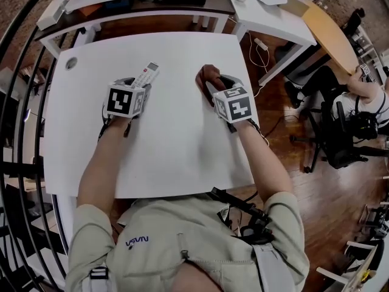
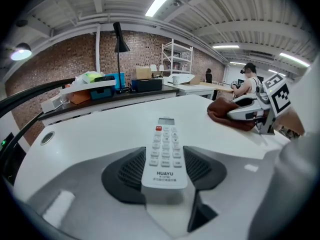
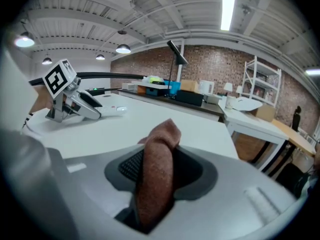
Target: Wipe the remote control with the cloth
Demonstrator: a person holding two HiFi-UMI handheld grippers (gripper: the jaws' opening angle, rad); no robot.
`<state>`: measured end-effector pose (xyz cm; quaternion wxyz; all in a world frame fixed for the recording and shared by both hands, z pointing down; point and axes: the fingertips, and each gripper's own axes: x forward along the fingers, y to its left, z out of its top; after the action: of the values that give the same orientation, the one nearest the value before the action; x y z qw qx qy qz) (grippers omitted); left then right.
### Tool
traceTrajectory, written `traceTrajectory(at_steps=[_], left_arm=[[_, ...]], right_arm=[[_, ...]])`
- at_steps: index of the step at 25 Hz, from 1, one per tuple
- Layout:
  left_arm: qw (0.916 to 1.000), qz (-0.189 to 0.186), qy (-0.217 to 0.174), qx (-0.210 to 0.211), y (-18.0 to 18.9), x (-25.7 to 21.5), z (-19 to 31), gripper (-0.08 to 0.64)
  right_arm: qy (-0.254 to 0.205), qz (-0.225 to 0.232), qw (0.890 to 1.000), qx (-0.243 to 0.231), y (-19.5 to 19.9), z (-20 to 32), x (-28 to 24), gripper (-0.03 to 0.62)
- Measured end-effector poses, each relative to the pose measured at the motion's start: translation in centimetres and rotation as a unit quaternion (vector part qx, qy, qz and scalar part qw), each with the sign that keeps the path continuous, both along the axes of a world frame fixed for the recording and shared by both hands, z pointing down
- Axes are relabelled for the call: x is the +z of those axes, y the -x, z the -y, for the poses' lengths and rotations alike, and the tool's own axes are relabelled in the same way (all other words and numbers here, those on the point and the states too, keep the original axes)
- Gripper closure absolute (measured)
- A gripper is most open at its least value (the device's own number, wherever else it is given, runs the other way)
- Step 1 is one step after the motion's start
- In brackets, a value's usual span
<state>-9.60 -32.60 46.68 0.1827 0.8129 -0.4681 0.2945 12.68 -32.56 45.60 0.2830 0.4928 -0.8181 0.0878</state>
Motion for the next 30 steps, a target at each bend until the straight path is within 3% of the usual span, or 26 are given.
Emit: traceTrajectory(at_steps=[4, 8, 13, 20, 30], left_arm=[[0.999, -0.002, -0.044, 0.003, -0.4, -1.7, -0.3, 0.314], [0.9939, 0.006, -0.11, -0.001, -0.2, -4.6, -1.1, 0.314], [0.9832, 0.011, -0.182, 0.001, -0.8, -8.5, -2.6, 0.314], [0.9641, 0.012, -0.265, 0.006, -1.8, -13.3, -4.4, 0.314], [0.942, 0.016, -0.334, 0.021, -4.1, -15.4, -8.1, 0.314]], right_arm=[[-0.016, 0.008, 1.0, 0.007, -0.2, -0.1, -0.9, 0.457], [-0.072, 0.031, 0.997, 0.021, -0.5, -0.6, -4.8, 0.464], [-0.156, 0.059, 0.986, 0.028, -0.3, -2.0, -10.6, 0.466], [-0.211, 0.099, 0.972, 0.035, -0.3, -4.7, -15.4, 0.468], [-0.278, 0.117, 0.953, 0.016, 1.8, -8.4, -20.1, 0.467]])
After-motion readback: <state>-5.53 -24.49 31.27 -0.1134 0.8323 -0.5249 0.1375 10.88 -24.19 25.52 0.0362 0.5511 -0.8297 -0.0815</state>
